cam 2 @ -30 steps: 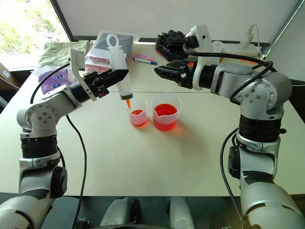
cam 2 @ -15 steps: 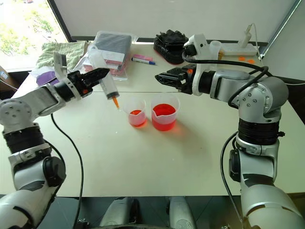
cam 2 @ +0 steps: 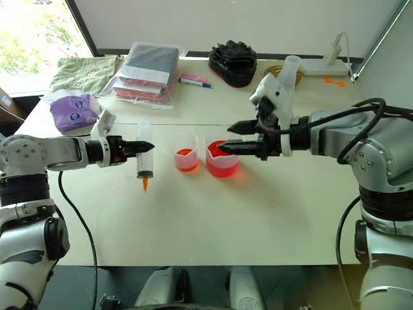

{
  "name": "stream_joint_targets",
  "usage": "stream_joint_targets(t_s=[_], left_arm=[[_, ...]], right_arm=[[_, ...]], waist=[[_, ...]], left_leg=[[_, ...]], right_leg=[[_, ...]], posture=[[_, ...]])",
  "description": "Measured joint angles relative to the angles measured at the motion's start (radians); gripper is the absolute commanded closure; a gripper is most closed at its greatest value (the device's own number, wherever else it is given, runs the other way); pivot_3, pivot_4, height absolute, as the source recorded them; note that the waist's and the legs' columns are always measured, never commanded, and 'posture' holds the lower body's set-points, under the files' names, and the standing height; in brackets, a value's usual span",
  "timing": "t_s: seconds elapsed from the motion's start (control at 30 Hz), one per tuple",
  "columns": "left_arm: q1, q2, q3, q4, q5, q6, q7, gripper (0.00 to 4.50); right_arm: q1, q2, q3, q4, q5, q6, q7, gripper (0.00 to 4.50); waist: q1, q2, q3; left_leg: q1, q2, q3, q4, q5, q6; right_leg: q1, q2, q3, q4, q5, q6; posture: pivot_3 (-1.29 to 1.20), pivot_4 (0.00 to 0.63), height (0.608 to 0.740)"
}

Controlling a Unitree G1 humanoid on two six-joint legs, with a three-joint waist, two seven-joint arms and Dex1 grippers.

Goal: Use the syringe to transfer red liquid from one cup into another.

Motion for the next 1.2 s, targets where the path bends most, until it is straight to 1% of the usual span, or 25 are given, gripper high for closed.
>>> stream_joint_targets(t_s=[0.1,0.23,0.4,0.47,0.5,0.53,0.57,0.6,0.67,0.83,0.9,1.03,1.2], left_arm=[[-0.003,0.001,-0.066,0.011,0.052,-0.005,-0.062,3.02],[-0.023,0.003,-0.126,0.032,0.116,-0.020,-0.138,3.02],[-0.047,0.005,-0.161,0.070,0.180,-0.034,-0.207,3.02],[-0.053,0.005,-0.162,0.088,0.199,-0.037,-0.227,2.04],[-0.054,0.005,-0.164,0.092,0.214,-0.040,-0.233,1.76],[-0.056,0.006,-0.162,0.097,0.218,-0.042,-0.244,1.28],[-0.060,0.008,-0.163,0.098,0.222,-0.042,-0.254,0.97],[-0.066,0.010,-0.163,0.099,0.229,-0.042,-0.260,0.56],[-0.073,0.010,-0.162,0.099,0.237,-0.043,-0.273,0.02],[-0.075,0.013,-0.160,0.093,0.262,-0.046,-0.288,0.02],[-0.065,0.031,-0.155,0.078,0.272,-0.049,-0.295,0.02],[-0.038,0.068,-0.101,0.061,0.286,-0.088,-0.318,0.02],[-0.014,0.088,-0.062,-0.067,0.285,-0.192,-0.373,0.02]], right_arm=[[0.033,-0.026,0.038,-0.037,-0.011,-0.023,0.034,1.50],[0.040,-0.039,0.051,-0.060,-0.020,-0.047,0.049,1.50],[0.047,-0.039,0.055,-0.064,-0.039,-0.059,0.040,1.50],[0.053,-0.039,0.056,-0.067,-0.045,-0.062,0.036,1.44],[0.057,-0.039,0.057,-0.069,-0.046,-0.062,0.033,1.44],[0.061,-0.039,0.057,-0.071,-0.046,-0.062,0.031,1.44],[0.062,-0.039,0.057,-0.073,-0.046,-0.062,0.028,1.44],[0.063,-0.039,0.057,-0.075,-0.046,-0.062,0.027,1.44],[0.063,-0.039,0.057,-0.076,-0.048,-0.063,0.025,1.44],[0.064,-0.039,0.062,-0.076,-0.056,-0.067,0.022,1.44],[0.064,-0.038,0.064,-0.076,-0.056,-0.072,0.023,1.44],[0.064,-0.038,0.067,-0.074,-0.065,-0.085,0.031,1.44],[0.063,-0.039,0.092,-0.048,-0.091,-0.122,0.066,1.44]], waist=[[0.003,0.000,0.000],[0.004,0.000,0.000],[0.004,0.000,0.000],[0.004,0.000,0.000],[0.004,0.000,0.000],[0.004,0.000,0.000],[0.004,0.000,0.000],[0.003,0.000,0.000],[0.003,0.000,0.000],[0.002,0.000,0.000],[-0.001,0.000,0.000],[0.003,0.000,0.000],[0.009,0.000,0.000]], left_leg=[[0.000,0.000,0.000,0.000,0.000,0.000],[0.000,0.000,0.000,0.000,0.000,0.000],[0.000,0.000,0.000,0.000,0.000,0.000],[0.000,0.000,0.000,0.000,0.000,0.001],[0.000,0.000,0.000,0.000,-0.001,0.001],[0.000,0.000,0.000,0.000,-0.001,0.001],[0.000,0.000,0.000,0.000,-0.001,0.001],[0.000,0.000,0.000,0.000,-0.001,0.001],[0.001,0.000,0.000,0.000,-0.001,0.001],[0.002,0.001,0.000,0.000,-0.001,0.001],[0.002,0.001,0.000,0.000,-0.001,0.001],[0.001,0.003,0.000,0.000,-0.001,0.001],[-0.001,0.002,0.000,0.002,-0.001,0.001]], right_leg=[[0.000,0.000,0.000,0.000,0.000,0.000],[0.000,0.000,0.000,0.000,0.000,0.000],[0.000,0.000,0.000,0.000,0.000,0.000],[0.000,0.000,0.000,0.000,0.000,0.000],[0.000,0.000,0.000,0.000,0.000,0.000],[0.000,0.000,0.000,0.000,0.000,0.000],[0.000,0.000,0.000,0.000,0.000,0.000],[0.000,0.000,0.000,0.000,0.000,0.000],[0.000,0.000,0.000,0.001,0.000,0.000],[0.000,0.000,0.000,0.002,0.000,0.000],[0.000,0.000,0.000,0.002,0.000,0.000],[0.000,0.000,0.000,0.001,0.000,0.000],[0.000,-0.002,0.000,0.000,0.000,0.000]], posture=[[0.00,0.150,0.740],[0.00,0.150,0.740],[0.00,0.150,0.740],[0.00,0.150,0.740],[0.00,0.150,0.740],[0.00,0.150,0.740],[0.00,0.150,0.740],[0.00,0.150,0.740],[0.00,0.150,0.740],[0.00,0.150,0.740],[0.00,0.150,0.740],[0.00,0.150,0.740],[0.00,0.150,0.740]])
